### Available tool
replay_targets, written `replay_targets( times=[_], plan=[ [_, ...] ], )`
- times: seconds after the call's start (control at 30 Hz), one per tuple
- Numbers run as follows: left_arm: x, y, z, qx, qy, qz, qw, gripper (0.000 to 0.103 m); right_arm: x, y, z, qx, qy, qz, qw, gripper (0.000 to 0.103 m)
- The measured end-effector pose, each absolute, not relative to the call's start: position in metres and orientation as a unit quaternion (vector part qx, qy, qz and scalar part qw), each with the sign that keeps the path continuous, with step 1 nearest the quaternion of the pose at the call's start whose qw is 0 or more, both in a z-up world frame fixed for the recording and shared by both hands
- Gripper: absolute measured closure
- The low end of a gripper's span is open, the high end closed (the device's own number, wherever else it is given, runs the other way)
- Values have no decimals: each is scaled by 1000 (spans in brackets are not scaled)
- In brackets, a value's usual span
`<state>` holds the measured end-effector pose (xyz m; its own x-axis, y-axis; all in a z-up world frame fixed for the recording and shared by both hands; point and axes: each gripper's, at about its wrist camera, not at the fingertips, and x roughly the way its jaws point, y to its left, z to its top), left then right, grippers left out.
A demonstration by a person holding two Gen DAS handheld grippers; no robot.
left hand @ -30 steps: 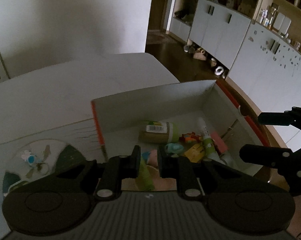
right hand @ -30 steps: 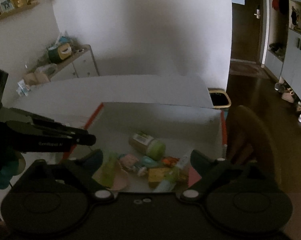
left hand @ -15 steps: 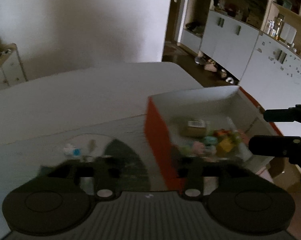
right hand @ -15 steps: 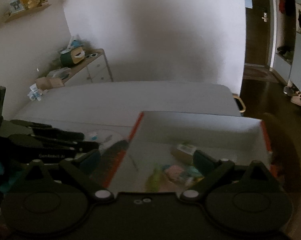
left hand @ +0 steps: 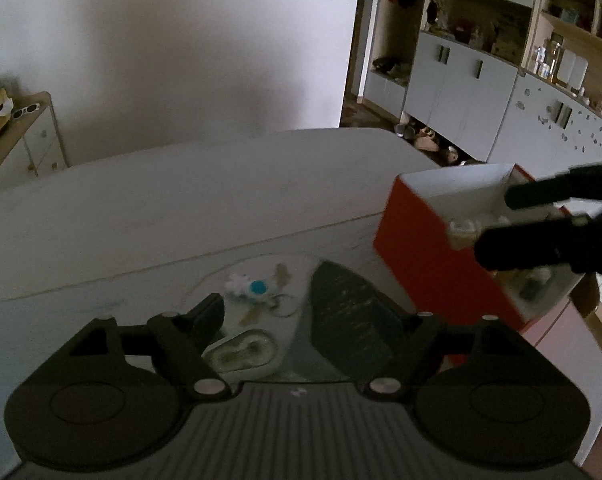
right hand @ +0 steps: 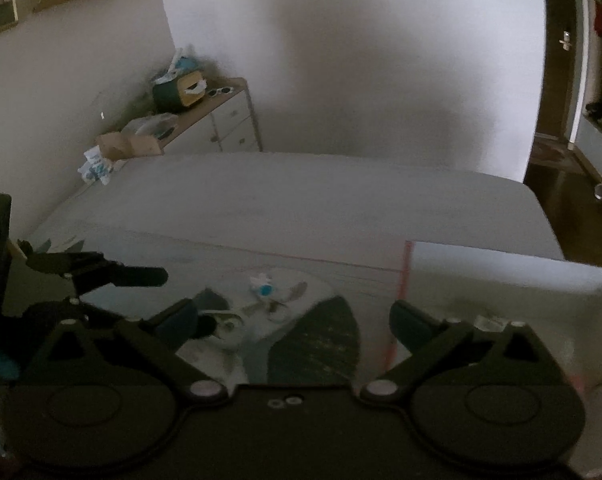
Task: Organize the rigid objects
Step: 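Withdraw both tools from the red box back toward the mat, then grasp the white-green correction tape with the left tool while the right tool grasps the bunny keychain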
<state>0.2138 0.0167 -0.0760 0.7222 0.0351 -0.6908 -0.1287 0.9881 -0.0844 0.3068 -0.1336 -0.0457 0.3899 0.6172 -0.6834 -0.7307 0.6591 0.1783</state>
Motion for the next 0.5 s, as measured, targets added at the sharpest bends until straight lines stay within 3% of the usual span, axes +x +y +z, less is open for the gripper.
replay_targets(
  times=[0.5],
  plan=[
    [206,75,-130,-45,393,-17,918,23,324,-40,-91,-115,421,398,807,1]
  ],
)
